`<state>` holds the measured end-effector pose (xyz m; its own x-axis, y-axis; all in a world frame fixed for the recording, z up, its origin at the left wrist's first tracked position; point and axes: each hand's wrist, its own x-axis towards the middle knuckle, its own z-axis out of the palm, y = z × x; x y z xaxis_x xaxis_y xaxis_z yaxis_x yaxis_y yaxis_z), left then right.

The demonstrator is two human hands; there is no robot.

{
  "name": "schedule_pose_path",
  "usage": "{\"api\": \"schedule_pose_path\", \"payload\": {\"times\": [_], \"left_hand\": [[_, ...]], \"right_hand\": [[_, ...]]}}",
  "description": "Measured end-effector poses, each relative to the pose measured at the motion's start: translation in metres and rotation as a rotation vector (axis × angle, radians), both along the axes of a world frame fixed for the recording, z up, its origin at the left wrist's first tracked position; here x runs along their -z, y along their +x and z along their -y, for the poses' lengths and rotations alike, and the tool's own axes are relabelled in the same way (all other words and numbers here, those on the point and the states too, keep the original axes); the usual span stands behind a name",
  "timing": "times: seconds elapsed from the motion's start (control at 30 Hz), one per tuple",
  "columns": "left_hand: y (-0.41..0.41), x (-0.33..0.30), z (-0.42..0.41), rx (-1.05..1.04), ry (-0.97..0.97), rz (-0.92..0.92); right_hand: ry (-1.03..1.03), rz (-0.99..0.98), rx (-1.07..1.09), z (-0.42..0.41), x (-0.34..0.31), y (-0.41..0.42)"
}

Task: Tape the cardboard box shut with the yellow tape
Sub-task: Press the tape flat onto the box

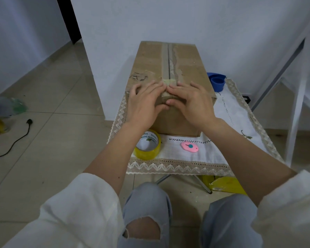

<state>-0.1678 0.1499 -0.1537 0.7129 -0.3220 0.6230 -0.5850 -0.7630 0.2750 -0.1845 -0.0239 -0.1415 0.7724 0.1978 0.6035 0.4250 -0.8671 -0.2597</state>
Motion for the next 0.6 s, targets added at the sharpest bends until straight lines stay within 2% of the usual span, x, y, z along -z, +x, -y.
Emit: {"api": "schedule_pose_path", "payload": {"times": [0.2, 0.43, 0.6], "left_hand": [[0.001, -0.003, 0.0, 0.002, -0.024, -0.012], [0.003, -0.003, -0.002, 0.024, 0.088, 0.026], [0.003, -0.004, -0.002, 0.02, 0.067, 0.004]], "right_hand": [[0.222, -0.017, -0.017, -0.002, -0.006, -0.004], [-0.049, 0.051, 0.021, 0.016, -0.004, -0.007], [-0.171, 0.107, 0.107, 0.011, 0.005, -0.009]]}}
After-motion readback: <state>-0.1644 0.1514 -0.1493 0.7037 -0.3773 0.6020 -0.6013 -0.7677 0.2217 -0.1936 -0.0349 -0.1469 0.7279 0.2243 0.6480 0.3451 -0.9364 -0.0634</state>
